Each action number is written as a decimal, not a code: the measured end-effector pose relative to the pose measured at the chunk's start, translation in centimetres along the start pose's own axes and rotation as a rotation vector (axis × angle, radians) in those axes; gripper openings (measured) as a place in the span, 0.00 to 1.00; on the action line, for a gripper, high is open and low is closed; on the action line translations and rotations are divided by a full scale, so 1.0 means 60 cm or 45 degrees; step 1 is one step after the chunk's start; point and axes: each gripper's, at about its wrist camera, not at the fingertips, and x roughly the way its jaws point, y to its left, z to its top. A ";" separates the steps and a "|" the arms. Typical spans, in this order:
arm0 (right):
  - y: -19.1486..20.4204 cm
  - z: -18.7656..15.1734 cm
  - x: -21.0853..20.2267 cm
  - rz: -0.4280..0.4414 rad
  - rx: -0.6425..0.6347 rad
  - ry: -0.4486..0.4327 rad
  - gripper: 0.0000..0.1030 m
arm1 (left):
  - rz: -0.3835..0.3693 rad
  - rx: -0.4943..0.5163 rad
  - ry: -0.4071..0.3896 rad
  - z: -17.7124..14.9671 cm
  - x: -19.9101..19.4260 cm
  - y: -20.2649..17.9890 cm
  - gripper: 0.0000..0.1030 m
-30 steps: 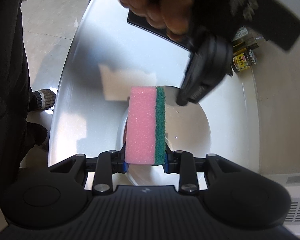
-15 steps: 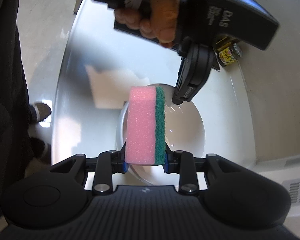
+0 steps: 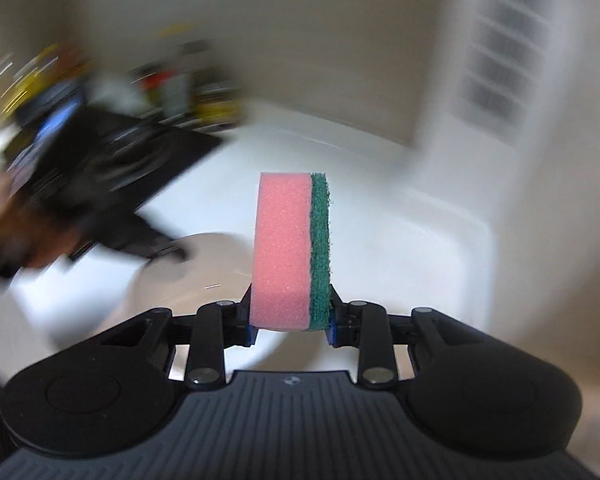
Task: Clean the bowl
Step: 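Lift the sponge out of the bowl with the right tool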
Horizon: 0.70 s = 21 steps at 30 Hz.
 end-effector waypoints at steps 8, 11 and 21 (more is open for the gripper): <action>-0.069 -0.060 0.057 0.055 0.478 0.155 0.26 | 0.029 0.022 -0.016 -0.022 -0.013 -0.018 0.04; -0.057 -0.066 0.069 0.037 0.463 0.188 0.26 | 0.034 0.049 -0.027 -0.028 -0.016 -0.024 0.04; -0.012 -0.016 0.106 -0.043 0.130 0.357 0.26 | -0.050 0.223 -0.059 -0.005 0.001 -0.008 0.04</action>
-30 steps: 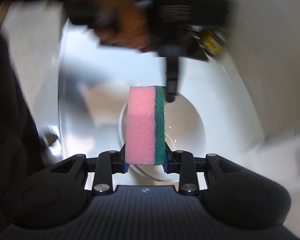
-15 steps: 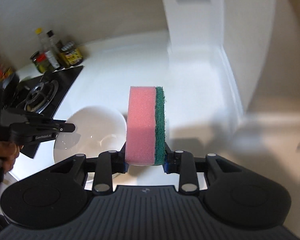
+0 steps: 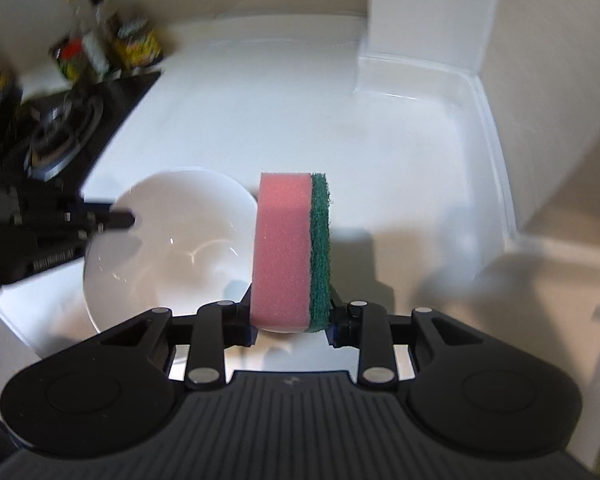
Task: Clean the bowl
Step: 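Lift the sponge out of the bowl with the right tool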
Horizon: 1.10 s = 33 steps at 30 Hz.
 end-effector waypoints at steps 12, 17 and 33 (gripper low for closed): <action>0.019 0.040 0.026 -0.090 -0.156 0.046 0.26 | -0.050 -0.107 -0.063 0.010 -0.013 0.023 0.05; 0.015 0.030 0.016 -0.069 -0.130 0.006 0.26 | -0.014 -0.275 -0.060 -0.040 -0.044 0.010 0.11; 0.008 0.056 0.024 -0.053 -0.234 0.029 0.26 | -0.144 0.448 0.055 0.064 0.038 0.026 0.09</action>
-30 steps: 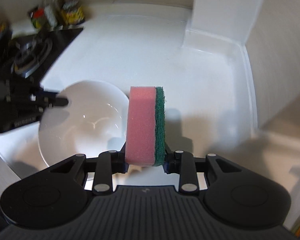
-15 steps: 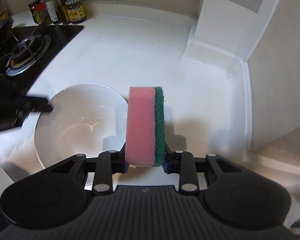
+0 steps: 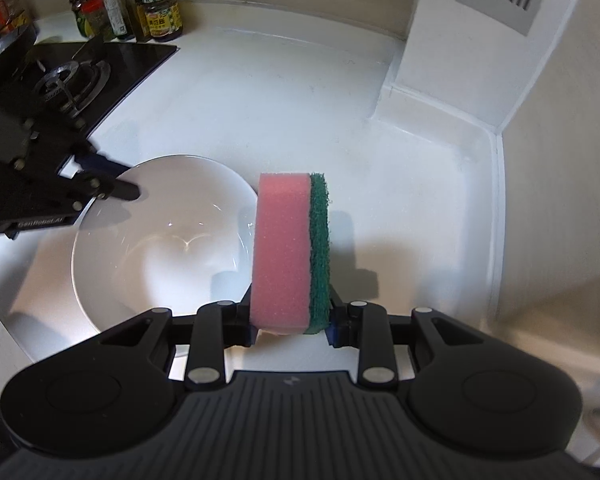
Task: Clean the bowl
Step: 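Lift the sponge out of the bowl with the right tool, then hold the sponge beside the bowl while the left tool holds the rim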
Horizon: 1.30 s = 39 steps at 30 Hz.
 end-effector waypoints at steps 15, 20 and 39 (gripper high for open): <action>-0.031 -0.016 0.000 0.089 0.144 -0.053 0.26 | 0.104 -0.690 -0.061 -0.064 -0.036 -0.018 0.11; -0.033 -0.021 0.012 0.119 0.138 -0.018 0.26 | 0.105 -0.545 -0.012 -0.045 -0.019 0.007 0.08; -0.035 0.004 0.016 0.136 0.112 -0.043 0.26 | 0.119 -0.433 -0.016 -0.003 -0.010 0.031 0.07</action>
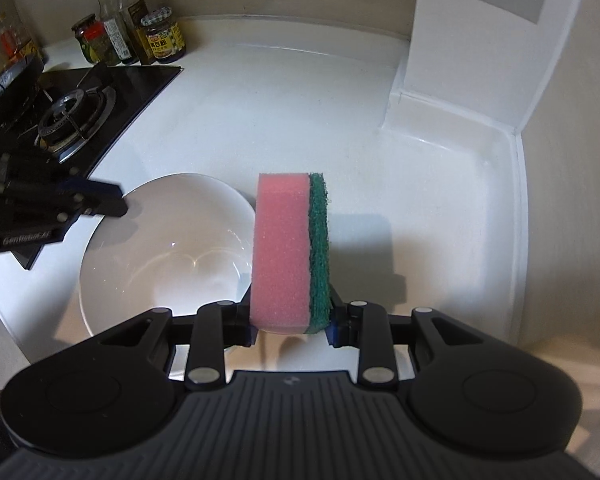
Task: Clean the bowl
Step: 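Hold the sponge beside the bowl while the left tool holds the rim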
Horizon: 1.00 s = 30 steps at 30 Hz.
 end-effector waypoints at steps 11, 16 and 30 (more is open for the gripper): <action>0.009 0.001 0.010 -0.020 -0.022 0.025 0.26 | 0.016 0.134 0.008 -0.003 0.012 -0.006 0.05; 0.012 0.016 0.015 -0.025 -0.028 0.026 0.26 | 0.029 0.139 0.042 0.002 0.020 -0.013 0.05; 0.024 0.021 0.019 -0.067 -0.031 0.003 0.26 | 0.088 0.052 -0.026 -0.020 0.018 -0.023 0.05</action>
